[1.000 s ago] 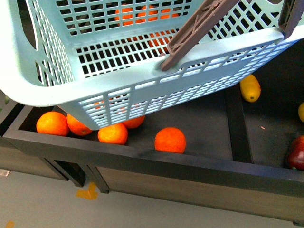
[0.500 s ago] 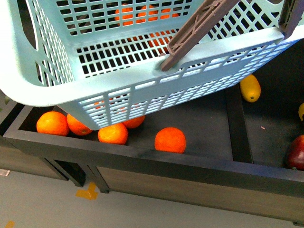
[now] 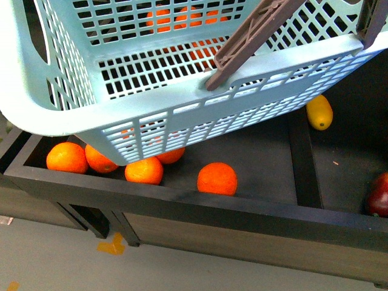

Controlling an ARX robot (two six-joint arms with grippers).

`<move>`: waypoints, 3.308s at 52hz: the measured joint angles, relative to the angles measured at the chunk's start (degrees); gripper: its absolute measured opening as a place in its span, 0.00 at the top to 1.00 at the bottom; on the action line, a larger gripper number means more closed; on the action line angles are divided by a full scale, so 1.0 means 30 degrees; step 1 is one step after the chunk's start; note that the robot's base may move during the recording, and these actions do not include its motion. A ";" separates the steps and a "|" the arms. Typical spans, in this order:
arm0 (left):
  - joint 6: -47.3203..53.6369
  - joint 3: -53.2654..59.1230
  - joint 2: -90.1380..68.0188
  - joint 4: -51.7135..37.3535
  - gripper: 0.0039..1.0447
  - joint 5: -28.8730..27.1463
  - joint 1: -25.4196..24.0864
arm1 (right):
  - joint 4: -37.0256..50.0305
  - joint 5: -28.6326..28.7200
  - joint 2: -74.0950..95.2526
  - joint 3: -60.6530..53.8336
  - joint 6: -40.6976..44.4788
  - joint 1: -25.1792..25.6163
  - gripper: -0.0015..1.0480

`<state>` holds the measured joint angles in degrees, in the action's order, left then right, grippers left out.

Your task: Pick mango and avocado into basket

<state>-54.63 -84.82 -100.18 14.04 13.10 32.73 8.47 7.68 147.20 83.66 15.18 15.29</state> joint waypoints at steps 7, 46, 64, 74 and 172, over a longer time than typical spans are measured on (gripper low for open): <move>0.0000 0.0000 0.0000 0.0000 0.96 0.0000 0.0000 | 0.1625 0.1129 -0.3468 -0.2856 -0.0240 0.0102 0.38; 0.0000 0.0000 0.0000 0.0000 0.96 0.0000 0.0000 | 0.1224 0.1756 -2.0713 -0.8874 -0.4779 -0.6550 0.38; 0.0000 0.0000 0.0000 0.0000 0.96 0.0000 0.0000 | 0.0415 -0.0248 -1.7580 -0.5909 -0.5093 -1.0652 0.38; 0.0000 0.0000 0.0000 0.0000 0.96 0.0000 0.0000 | 0.0160 -0.0729 -1.6626 -0.5115 -0.5093 -1.1985 0.38; 0.0058 0.0168 0.0000 0.0044 0.96 -0.0058 -0.0015 | 1.2925 -0.4102 -2.9594 -2.4290 -0.5115 -0.6615 0.23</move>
<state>-54.46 -84.31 -100.18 14.17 12.93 32.69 47.24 -4.62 58.41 10.79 -0.16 -4.56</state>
